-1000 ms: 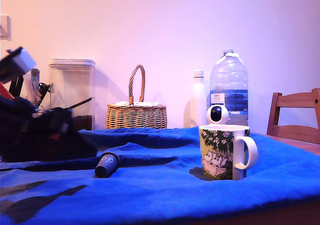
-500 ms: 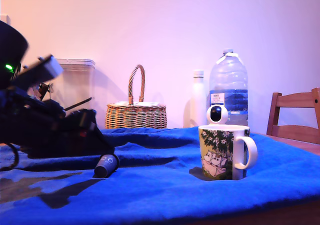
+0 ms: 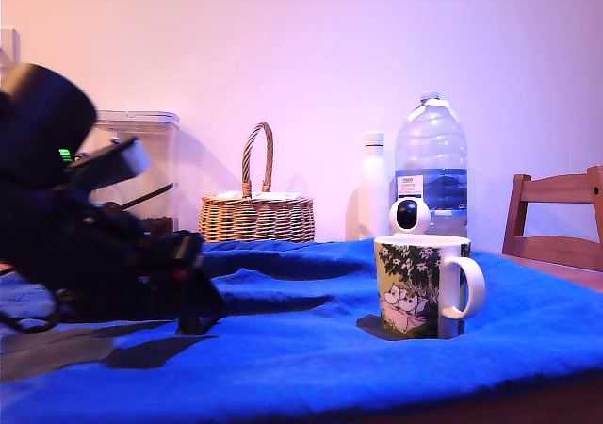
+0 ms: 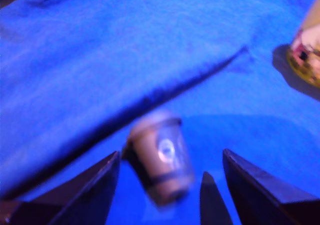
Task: Pick up the coffee capsules on the table and drop them inside the coffee cup
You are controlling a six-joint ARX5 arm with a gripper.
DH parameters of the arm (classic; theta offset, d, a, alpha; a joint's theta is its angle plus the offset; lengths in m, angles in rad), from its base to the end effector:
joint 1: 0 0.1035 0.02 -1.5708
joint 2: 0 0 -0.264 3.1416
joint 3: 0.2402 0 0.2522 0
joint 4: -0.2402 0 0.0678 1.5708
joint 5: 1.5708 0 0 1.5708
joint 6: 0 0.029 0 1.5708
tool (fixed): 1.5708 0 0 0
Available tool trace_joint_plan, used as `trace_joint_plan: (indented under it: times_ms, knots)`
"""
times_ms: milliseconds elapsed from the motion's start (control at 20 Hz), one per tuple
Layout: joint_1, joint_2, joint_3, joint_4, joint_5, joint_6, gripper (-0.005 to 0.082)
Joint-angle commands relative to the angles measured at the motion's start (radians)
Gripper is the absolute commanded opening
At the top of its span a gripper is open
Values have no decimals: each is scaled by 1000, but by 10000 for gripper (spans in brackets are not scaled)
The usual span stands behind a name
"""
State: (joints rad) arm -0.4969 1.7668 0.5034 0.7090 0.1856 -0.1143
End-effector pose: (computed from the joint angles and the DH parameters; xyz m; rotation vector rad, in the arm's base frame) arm 0.2476 -0.1404 0.0964 -0.0194 0.5951 -0.6315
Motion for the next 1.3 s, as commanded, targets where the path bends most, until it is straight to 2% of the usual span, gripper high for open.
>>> trace_joint_plan:
  times_ms: [0,100,350,500,650,800,1050,1250]
  knots:
    - [-3,36,7,-7,4,-2,586]
    - [-3,40,11,-7,3,-2,567]
    - [-3,40,11,-5,3,-1,285]
    - [-3,39,11,0,4,2,208]
    - [-3,39,11,20,19,13,195]
    - [-3,31,11,31,105,26,195]
    - [-3,-16,11,10,234,84,195]
    - [-3,-101,11,-50,287,107,195]
